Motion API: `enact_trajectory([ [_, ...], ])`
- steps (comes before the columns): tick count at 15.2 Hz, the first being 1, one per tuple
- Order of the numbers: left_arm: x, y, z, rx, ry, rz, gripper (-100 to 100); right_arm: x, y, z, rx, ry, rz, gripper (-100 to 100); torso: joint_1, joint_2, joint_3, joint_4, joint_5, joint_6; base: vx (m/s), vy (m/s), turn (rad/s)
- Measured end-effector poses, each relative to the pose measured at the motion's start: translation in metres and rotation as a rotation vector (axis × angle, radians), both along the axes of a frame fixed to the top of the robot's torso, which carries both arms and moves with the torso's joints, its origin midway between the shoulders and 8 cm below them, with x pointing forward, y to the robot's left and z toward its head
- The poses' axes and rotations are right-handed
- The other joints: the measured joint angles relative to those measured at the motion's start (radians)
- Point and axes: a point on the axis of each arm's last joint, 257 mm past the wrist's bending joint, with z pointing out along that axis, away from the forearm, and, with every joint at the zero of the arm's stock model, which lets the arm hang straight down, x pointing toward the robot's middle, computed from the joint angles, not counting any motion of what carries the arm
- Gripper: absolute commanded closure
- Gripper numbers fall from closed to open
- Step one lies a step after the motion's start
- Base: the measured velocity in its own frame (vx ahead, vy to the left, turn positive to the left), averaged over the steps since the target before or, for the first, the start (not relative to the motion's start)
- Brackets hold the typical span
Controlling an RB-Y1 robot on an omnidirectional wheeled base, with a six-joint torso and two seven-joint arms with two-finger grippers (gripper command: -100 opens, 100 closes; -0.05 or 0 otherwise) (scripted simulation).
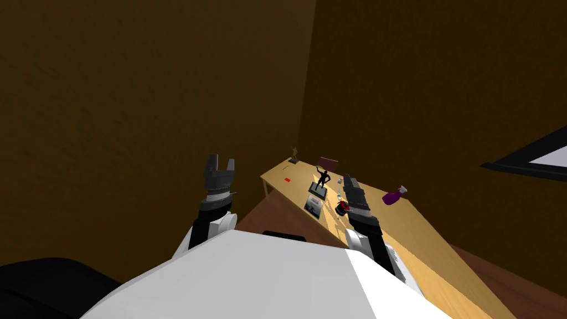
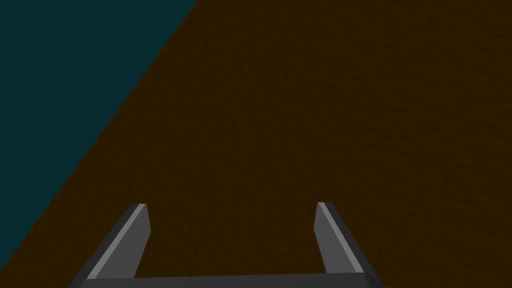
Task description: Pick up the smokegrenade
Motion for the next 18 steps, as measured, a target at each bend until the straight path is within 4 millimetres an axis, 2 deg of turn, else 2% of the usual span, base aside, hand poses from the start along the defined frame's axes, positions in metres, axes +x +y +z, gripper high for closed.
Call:
enact_trajectory([
  [11,0.0,0.0,0.0,0.0,0.0,0.0,0,0.017,-0.034,-0.044,-0.216,0.104,-0.188,-100,0.0,0.0,0.0,0.0,0.0,0.0,-0.003,-0.001,0.062],
  [18,0.0,0.0,0.0,0.0,0.0,0.0,0,0.024,-0.061,-0.081,-0.352,0.192,-0.3,-100,0.0,0.0,0.0,0.0,0.0,0.0,-0.002,-0.002,0.072],
])
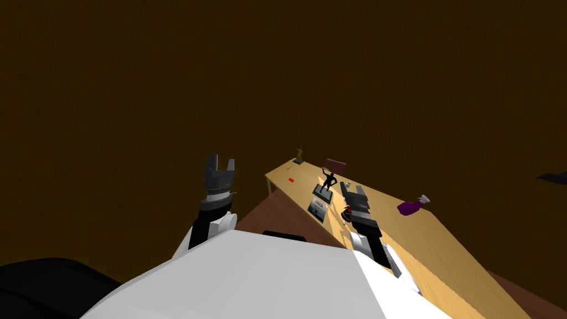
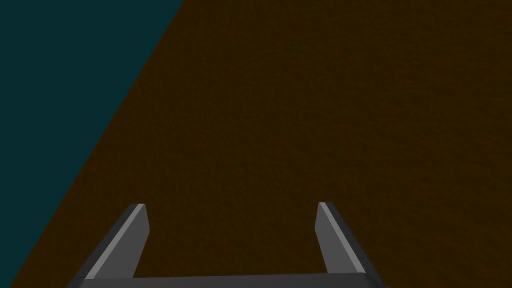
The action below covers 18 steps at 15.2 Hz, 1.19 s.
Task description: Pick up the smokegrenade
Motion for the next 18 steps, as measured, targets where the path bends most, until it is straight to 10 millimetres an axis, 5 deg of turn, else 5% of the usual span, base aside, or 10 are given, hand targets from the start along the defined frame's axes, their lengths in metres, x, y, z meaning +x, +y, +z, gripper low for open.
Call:
enact_trajectory([
  [18,0.0,0.0,0.0,0.0,0.0,0.0,0,-0.012,-0.084,-0.117,-0.347,0.328,-0.275,-100,0.0,0.0,0.0,0.0,0.0,0.0,0.001,-0.005,0.07],
])
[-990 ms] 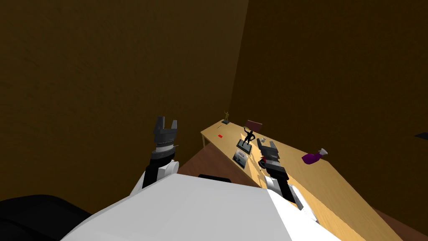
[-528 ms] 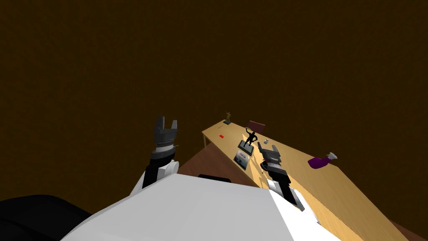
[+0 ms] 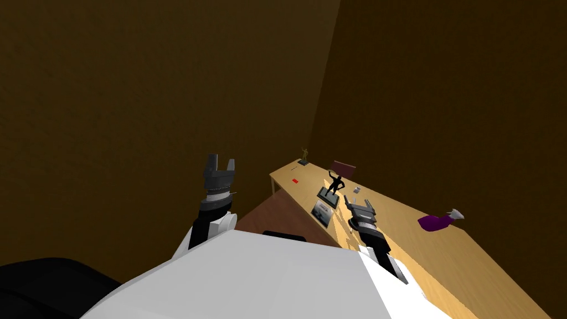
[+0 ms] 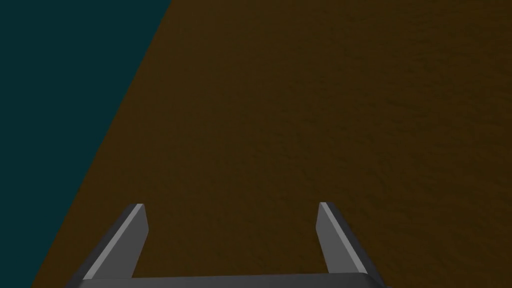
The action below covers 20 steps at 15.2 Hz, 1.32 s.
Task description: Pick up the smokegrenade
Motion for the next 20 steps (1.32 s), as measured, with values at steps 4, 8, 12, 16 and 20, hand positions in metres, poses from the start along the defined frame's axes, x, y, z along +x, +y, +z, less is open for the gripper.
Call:
enact_trajectory([
  [4,0.0,0.0,0.0,0.0,0.0,0.0,0,-0.012,-0.022,-0.034,-0.074,0.102,-0.059,-100,0.0,0.0,0.0,0.0,0.0,0.0,0.003,-0.009,0.08],
  [8,0.0,0.0,0.0,0.0,0.0,0.0,0,-0.027,-0.044,-0.068,-0.139,0.211,-0.111,-100,0.0,0.0,0.0,0.0,0.0,0.0,0.004,-0.01,0.062],
  [12,0.0,0.0,0.0,0.0,0.0,0.0,0,-0.042,-0.061,-0.096,-0.19,0.309,-0.152,-100,0.0,0.0,0.0,0.0,0.0,0.0,0.004,-0.009,0.063],
  [16,0.0,0.0,0.0,0.0,0.0,0.0,0,-0.059,-0.074,-0.117,-0.22,0.379,-0.177,-100,0.0,0.0,0.0,0.0,0.0,0.0,0.003,-0.008,0.039],
  [20,0.0,0.0,0.0,0.0,0.0,0.0,0,-0.08,-0.091,-0.143,-0.258,0.472,-0.206,-100,0.0,0.0,0.0,0.0,0.0,0.0,0.003,-0.01,0.062],
])
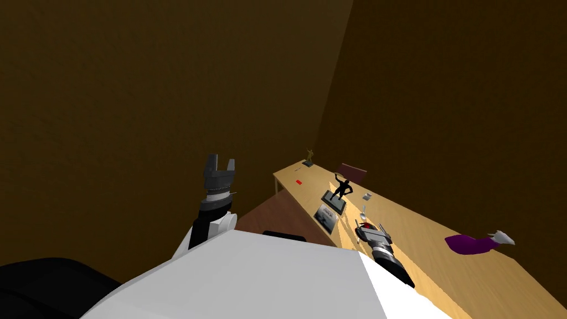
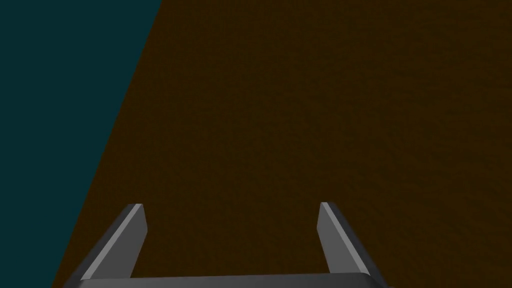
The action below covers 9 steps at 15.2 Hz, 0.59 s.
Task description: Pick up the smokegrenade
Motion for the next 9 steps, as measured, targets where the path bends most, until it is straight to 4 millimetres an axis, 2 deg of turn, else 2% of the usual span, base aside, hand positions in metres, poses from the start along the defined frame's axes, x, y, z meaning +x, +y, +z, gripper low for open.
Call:
enact_trajectory([
  [5,0.0,0.0,0.0,0.0,0.0,0.0,0,-0.024,-0.014,-0.026,-0.031,0.095,-0.03,-100,0.0,0.0,0.0,0.0,0.0,0.0,0.002,-0.006,0.029],
  [6,0.0,0.0,0.0,0.0,0.0,0.0,0,-0.024,-0.014,-0.026,-0.032,0.095,-0.029,100,0.001,0.0,0.0,0.0,0.0,0.0,0.0,0.0,0.0],
  [9,0.0,0.0,0.0,0.0,0.0,0.0,0,-0.023,-0.016,-0.024,-0.037,0.093,-0.03,100,0.0,0.0,0.0,0.0,-0.003,-0.001,0.0,-0.004,-0.006],
])
